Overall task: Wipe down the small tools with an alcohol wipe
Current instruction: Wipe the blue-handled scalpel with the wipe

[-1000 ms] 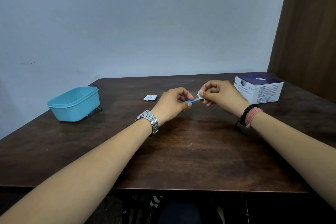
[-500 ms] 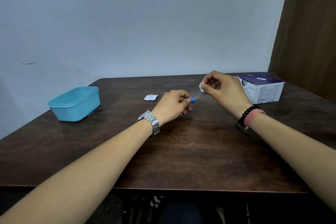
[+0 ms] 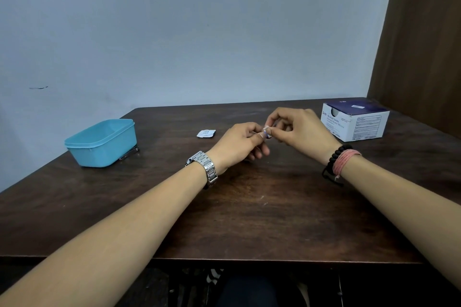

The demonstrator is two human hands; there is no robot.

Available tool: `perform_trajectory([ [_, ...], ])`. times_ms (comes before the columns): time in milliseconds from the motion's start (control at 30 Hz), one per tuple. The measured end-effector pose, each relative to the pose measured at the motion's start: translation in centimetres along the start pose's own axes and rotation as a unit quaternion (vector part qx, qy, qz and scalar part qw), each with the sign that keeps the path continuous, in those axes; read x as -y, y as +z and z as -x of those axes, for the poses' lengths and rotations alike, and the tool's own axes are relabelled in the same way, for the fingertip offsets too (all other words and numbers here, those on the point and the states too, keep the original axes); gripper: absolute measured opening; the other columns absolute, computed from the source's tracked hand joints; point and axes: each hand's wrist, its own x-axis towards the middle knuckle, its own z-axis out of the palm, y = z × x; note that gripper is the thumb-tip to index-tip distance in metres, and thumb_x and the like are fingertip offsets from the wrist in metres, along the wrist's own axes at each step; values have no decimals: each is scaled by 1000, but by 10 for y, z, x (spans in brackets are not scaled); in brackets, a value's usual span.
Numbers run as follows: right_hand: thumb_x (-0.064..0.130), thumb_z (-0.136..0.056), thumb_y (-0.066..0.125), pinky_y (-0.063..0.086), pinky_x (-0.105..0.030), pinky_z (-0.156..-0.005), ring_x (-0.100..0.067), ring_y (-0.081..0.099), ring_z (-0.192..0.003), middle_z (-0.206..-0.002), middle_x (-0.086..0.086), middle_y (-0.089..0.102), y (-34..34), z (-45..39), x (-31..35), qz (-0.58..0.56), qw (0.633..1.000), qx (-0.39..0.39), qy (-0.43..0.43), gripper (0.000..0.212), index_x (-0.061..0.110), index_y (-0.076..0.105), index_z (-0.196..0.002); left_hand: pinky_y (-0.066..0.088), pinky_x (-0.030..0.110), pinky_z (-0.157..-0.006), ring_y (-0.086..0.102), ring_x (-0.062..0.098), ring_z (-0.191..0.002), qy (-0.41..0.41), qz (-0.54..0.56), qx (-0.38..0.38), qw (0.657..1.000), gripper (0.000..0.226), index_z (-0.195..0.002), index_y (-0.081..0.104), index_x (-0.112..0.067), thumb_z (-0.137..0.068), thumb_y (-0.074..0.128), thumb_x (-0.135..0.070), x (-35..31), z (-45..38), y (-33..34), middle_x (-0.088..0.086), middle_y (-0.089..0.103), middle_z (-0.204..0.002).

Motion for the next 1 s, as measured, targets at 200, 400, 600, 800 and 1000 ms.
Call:
perform_trajectory([
  [200, 21, -84, 71, 41, -17, -53, -3, 56, -50, -55, 8, 63, -1, -2, -6, 9, 1000, -20, 21, 4, 20, 67, -82, 47, 23, -59, 57, 9, -58, -9, 17, -1, 1000, 21, -106, 62, -9, -100, 51, -25, -2, 1, 0, 2, 70, -72],
  [400, 22, -85, 70, 41, -20, -56, -2, 57, -51, -55, 6, 64, -4, -3, -12, 23, 998, -38, 36, 6, 23, 66, -81, 47, 24, -61, 57, 9, -59, -19, 17, 0, 1000, 25, -109, 61, -5, -100, 50, -26, -1, 0, -1, 2, 70, -72],
  [600, 24, -85, 69, 43, -22, -57, -3, 56, -50, -56, 3, 65, -6, -4, -18, 28, 995, -68, 65, 8, 21, 65, -79, 48, 25, -61, 58, 10, -59, -21, 16, 1, 1000, 21, -104, 62, -10, -100, 49, -26, -1, 0, -1, 3, 70, -71],
  [800, 24, -84, 69, 53, -30, -66, -12, 63, -59, -58, 1, 66, -11, -5, -23, 42, 987, -121, 93, 7, 21, 67, -79, 48, 25, -60, 58, 10, -58, -24, 12, -4, 1000, 17, -97, 62, -15, -100, 49, -26, 0, -1, -1, 2, 70, -70],
  [1000, 17, -85, 70, 43, -15, -55, -5, 57, -52, -58, 6, 64, -6, 1, 0, -17, 1000, -10, 4, 4, 18, 66, -83, 46, 21, -56, 57, 8, -55, -22, 11, -8, 1000, 17, -97, 60, -15, -100, 50, -27, -1, 0, -1, 3, 70, -70],
])
